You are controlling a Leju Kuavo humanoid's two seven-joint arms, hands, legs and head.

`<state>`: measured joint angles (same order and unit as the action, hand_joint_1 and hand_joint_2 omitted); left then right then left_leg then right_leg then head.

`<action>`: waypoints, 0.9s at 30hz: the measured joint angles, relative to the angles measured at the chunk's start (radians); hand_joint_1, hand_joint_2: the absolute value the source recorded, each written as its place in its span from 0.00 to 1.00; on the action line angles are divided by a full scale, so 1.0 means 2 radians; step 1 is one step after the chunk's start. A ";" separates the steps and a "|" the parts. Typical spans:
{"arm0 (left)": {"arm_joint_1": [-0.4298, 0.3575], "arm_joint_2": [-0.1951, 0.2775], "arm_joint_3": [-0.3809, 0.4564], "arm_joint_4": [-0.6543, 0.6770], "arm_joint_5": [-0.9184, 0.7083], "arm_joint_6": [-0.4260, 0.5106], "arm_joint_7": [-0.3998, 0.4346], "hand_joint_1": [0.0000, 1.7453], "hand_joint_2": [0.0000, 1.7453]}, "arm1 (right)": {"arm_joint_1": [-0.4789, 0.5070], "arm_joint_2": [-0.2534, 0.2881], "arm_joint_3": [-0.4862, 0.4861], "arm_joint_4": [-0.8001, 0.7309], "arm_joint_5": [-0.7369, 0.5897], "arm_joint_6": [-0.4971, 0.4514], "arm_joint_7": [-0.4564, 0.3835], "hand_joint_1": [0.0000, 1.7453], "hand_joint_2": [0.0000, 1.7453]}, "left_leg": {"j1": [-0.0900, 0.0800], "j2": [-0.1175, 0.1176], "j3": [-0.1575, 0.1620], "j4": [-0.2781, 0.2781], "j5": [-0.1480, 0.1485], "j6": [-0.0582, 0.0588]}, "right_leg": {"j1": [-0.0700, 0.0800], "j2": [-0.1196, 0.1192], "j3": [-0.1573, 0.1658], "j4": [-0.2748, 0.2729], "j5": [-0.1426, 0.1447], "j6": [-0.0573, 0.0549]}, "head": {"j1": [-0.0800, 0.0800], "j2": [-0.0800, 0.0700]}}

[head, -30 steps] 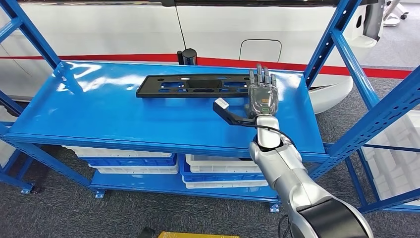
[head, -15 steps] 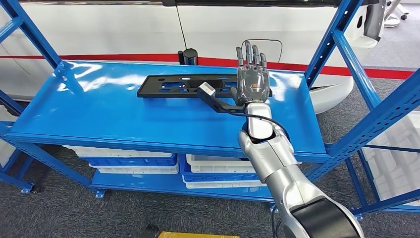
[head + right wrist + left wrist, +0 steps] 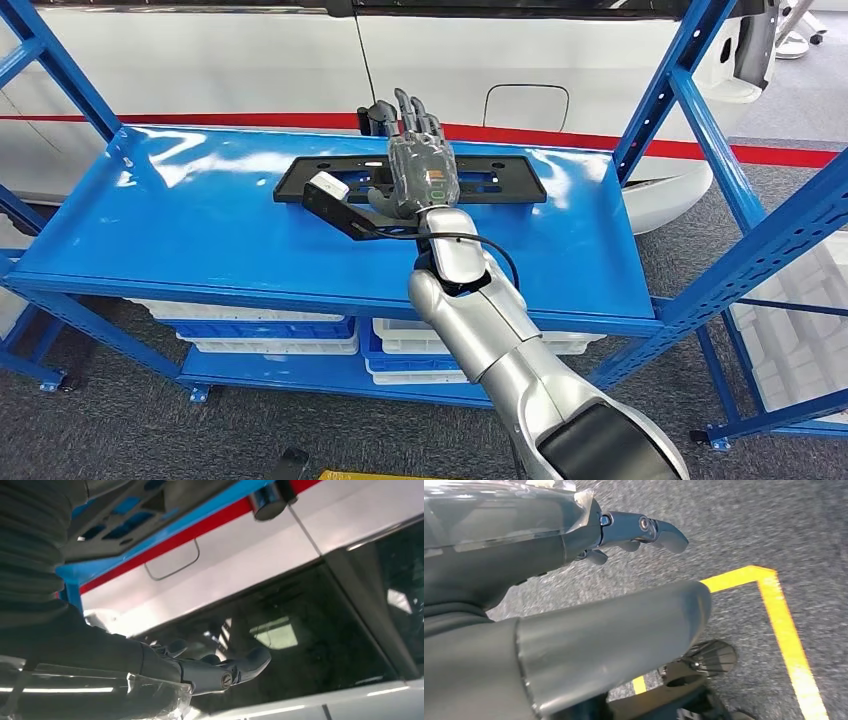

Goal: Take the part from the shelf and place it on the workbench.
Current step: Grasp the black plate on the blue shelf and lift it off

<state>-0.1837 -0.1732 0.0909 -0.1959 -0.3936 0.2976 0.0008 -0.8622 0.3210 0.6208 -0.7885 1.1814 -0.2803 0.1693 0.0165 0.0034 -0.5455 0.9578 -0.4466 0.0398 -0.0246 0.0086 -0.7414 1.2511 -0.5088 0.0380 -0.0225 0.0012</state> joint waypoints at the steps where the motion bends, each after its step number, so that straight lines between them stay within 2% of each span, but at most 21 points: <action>1: 0.003 0.001 0.004 0.000 0.003 0.001 -0.002 0.00 0.00 | -0.003 0.001 0.015 0.002 -0.014 -0.001 0.003 0.00 1.00 | 0.002 -0.001 0.003 0.002 -0.004 -0.004 | -0.003 -0.002 0.013 -0.030 0.016 0.008 | 0.000 0.000; 2: 0.005 0.001 0.008 0.000 0.007 0.002 -0.005 0.00 0.00 | -0.007 0.001 0.029 0.004 -0.026 -0.002 0.004 0.00 1.00 | 0.004 -0.001 0.005 0.004 -0.008 -0.009 | -0.006 -0.004 0.030 -0.067 0.031 0.014 | 0.001 0.000; 3: 0.006 0.002 0.013 0.000 0.010 0.003 -0.008 0.00 0.00 | -0.011 0.001 0.042 0.007 -0.035 -0.004 0.004 0.00 1.00 | 0.005 -0.002 0.006 0.008 -0.013 -0.014 | -0.006 -0.004 0.045 -0.097 0.041 0.017 | 0.002 0.000; 4: 0.006 0.003 0.018 0.000 0.014 0.004 -0.010 0.00 0.00 | -0.015 0.002 0.053 0.010 -0.042 -0.005 0.004 0.00 1.00 | 0.005 -0.002 0.005 0.010 -0.016 -0.018 | -0.006 -0.003 0.054 -0.115 0.046 0.017 | 0.002 0.000; 8: 0.010 0.004 0.032 0.000 0.022 0.008 -0.013 0.00 0.00 | -0.020 0.002 0.086 0.018 -0.064 -0.008 0.001 0.00 1.00 | 0.008 -0.003 0.007 0.012 -0.024 -0.027 | -0.003 0.001 0.060 -0.118 0.038 0.001 | -0.001 0.000; 9: 0.011 0.005 0.035 0.000 0.023 0.008 -0.014 0.00 0.00 | -0.022 0.003 0.093 0.018 -0.070 -0.008 0.000 0.00 1.00 | 0.010 -0.003 0.003 0.020 -0.029 -0.029 | -0.003 0.002 0.062 -0.119 0.036 -0.003 | -0.002 0.000; 10: 0.012 0.005 0.037 0.000 0.025 0.009 -0.015 0.00 0.00 | -0.024 0.003 0.100 0.019 -0.076 -0.008 0.000 0.00 1.00 | 0.010 -0.002 -0.006 0.038 -0.037 -0.030 | -0.003 0.002 0.066 -0.119 0.033 -0.007 | -0.004 0.000; 11: 0.013 0.006 0.040 0.000 0.026 0.009 -0.016 0.00 0.00 | -0.027 0.003 0.107 0.020 -0.081 -0.008 0.000 0.00 1.00 | 0.010 -0.002 -0.022 0.066 -0.047 -0.031 | -0.002 0.002 0.069 -0.119 0.031 -0.011 | -0.006 0.000; 13: 0.016 0.007 0.046 0.000 0.029 0.009 -0.018 0.00 0.00 | -0.029 0.003 0.123 0.022 -0.090 -0.008 0.002 0.00 1.00 | 0.009 -0.003 -0.064 0.132 -0.065 -0.030 | 0.001 0.003 0.074 -0.119 0.026 -0.017 | -0.008 0.000; 14: 0.019 0.008 0.048 0.000 0.029 0.010 -0.019 0.00 0.00 | -0.029 0.003 0.131 0.023 -0.094 -0.008 0.003 0.00 1.00 | 0.009 -0.003 -0.081 0.153 -0.067 -0.029 | 0.003 0.003 0.077 -0.119 0.024 -0.020 | -0.008 0.000; 15: 0.021 0.008 0.050 0.000 0.030 0.010 -0.019 0.00 0.00 | -0.029 0.003 0.137 0.024 -0.097 -0.009 0.004 0.00 1.00 | 0.009 -0.003 -0.091 0.156 -0.058 -0.028 | 0.004 0.004 0.082 -0.119 0.021 -0.021 | -0.008 0.000; 16: 0.022 0.009 0.051 0.000 0.030 0.010 -0.020 0.00 0.00 | -0.028 0.003 0.141 0.025 -0.099 -0.009 0.005 0.00 1.00 | 0.009 -0.003 -0.092 0.142 -0.040 -0.026 | 0.005 0.005 0.086 -0.119 0.018 -0.021 | -0.008 0.000; 18: 0.023 0.010 0.054 0.000 0.031 0.009 -0.021 0.00 0.00 | -0.029 0.003 0.149 0.027 -0.104 -0.011 0.006 0.00 1.00 | 0.008 -0.003 -0.073 0.082 0.004 -0.020 | 0.006 0.007 0.096 -0.120 0.010 -0.019 | -0.008 0.000; 19: 0.023 0.011 0.055 0.000 0.032 0.008 -0.022 0.00 0.00 | -0.030 0.003 0.152 0.027 -0.106 -0.013 0.007 0.00 1.00 | 0.006 -0.004 -0.062 0.056 0.017 -0.018 | 0.007 0.007 0.099 -0.120 0.007 -0.017 | -0.008 0.000; 20: 0.023 0.011 0.057 0.000 0.033 0.008 -0.023 0.00 0.00 | -0.032 0.003 0.156 0.027 -0.108 -0.014 0.007 0.00 1.00 | 0.005 -0.004 -0.054 0.039 0.022 -0.018 | 0.008 0.007 0.100 -0.120 0.005 -0.016 | -0.008 0.000; 21: 0.023 0.011 0.058 0.000 0.033 0.007 -0.023 0.00 0.00 | -0.033 0.003 0.160 0.028 -0.111 -0.015 0.007 0.00 1.00 | 0.003 -0.004 -0.050 0.033 0.021 -0.020 | 0.009 0.007 0.100 -0.120 0.004 -0.014 | -0.007 0.000; 24: 0.024 0.011 0.061 0.000 0.034 0.008 -0.023 0.00 0.00 | -0.034 0.002 0.169 0.029 -0.120 -0.016 0.010 0.00 1.00 | 0.001 -0.006 -0.048 0.027 0.019 -0.024 | 0.009 0.005 0.101 -0.122 0.003 -0.014 | -0.007 0.000; 27: 0.025 0.011 0.063 0.000 0.035 0.009 -0.023 0.00 0.00 | -0.037 0.002 0.180 0.030 -0.130 -0.016 0.015 0.00 1.00 | 0.000 -0.007 -0.048 0.027 0.018 -0.022 | 0.008 0.004 0.104 -0.128 0.003 -0.014 | -0.006 0.000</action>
<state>-0.1340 -0.1513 0.2164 -0.1949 -0.3227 0.3149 -0.0454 -0.9362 0.3250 0.9811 -0.7287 0.9204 -0.3117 0.1990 0.0171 -0.0109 -0.6409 1.0121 -0.4110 -0.0033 -0.0087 0.0161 -0.5334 0.9951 -0.5034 0.0104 -0.0353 0.0012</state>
